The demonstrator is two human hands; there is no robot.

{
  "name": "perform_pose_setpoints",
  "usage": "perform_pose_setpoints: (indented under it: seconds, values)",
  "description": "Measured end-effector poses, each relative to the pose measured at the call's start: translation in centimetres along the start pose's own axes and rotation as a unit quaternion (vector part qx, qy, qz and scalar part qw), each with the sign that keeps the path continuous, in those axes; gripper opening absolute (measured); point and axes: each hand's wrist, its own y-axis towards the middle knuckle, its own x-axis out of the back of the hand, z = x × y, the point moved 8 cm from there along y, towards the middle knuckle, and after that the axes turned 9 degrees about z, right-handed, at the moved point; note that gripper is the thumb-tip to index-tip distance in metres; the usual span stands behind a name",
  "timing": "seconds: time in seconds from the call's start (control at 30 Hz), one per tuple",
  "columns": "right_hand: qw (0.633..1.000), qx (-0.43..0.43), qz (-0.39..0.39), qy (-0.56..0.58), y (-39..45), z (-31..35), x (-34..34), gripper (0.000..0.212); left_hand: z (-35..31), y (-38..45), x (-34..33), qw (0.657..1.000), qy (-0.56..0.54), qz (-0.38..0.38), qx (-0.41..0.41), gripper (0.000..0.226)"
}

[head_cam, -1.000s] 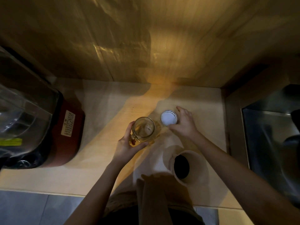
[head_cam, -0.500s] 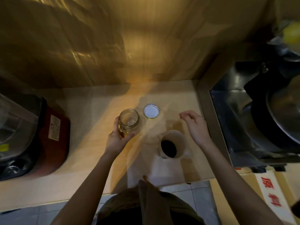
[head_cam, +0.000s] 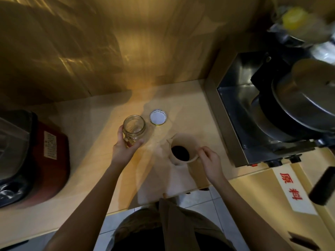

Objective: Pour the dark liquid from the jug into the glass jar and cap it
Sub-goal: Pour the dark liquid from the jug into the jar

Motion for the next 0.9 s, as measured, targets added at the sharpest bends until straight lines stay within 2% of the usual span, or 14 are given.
perform_pose_setpoints:
  seconds: [0.13,0.23,0.33,0.47,0.5,0.67,0.9]
  values:
    - [0.999,-0.028,0.001,0.033,0.3,-0.2,-0.6,0.040,-0.1,0.0,0.2,0.999,0.013,0.032,0.006,0.093]
    - [0.995,-0.040,-0.030,0.091,0.9,0.1,-0.4,0.036,0.0,0.0,0.1,0.999,-0.002,0.050,0.005,0.080]
    - [0.989,-0.035,-0.057,0.133,2.0,1.4,-0.5,0.034,0.7,0.0,1.0,0.998,-0.053,-0.011,0.015,0.062]
    - [0.984,-0.009,-0.082,0.160,3.8,3.9,-0.4,0.030,1.0,-0.2,2.1,0.989,-0.094,-0.114,0.015,0.010]
    - [0.983,0.002,-0.085,0.165,4.2,4.6,-0.4,0.029,1.0,-0.1,2.1,0.987,-0.105,-0.119,0.012,0.009]
    - [0.980,0.063,-0.094,0.167,5.4,7.7,-0.9,0.035,1.7,0.9,1.1,0.977,-0.158,-0.133,0.044,0.041]
    - [0.975,0.070,-0.085,0.193,6.8,7.4,-2.1,0.047,2.3,0.3,-0.3,0.965,-0.168,-0.185,0.082,0.047]
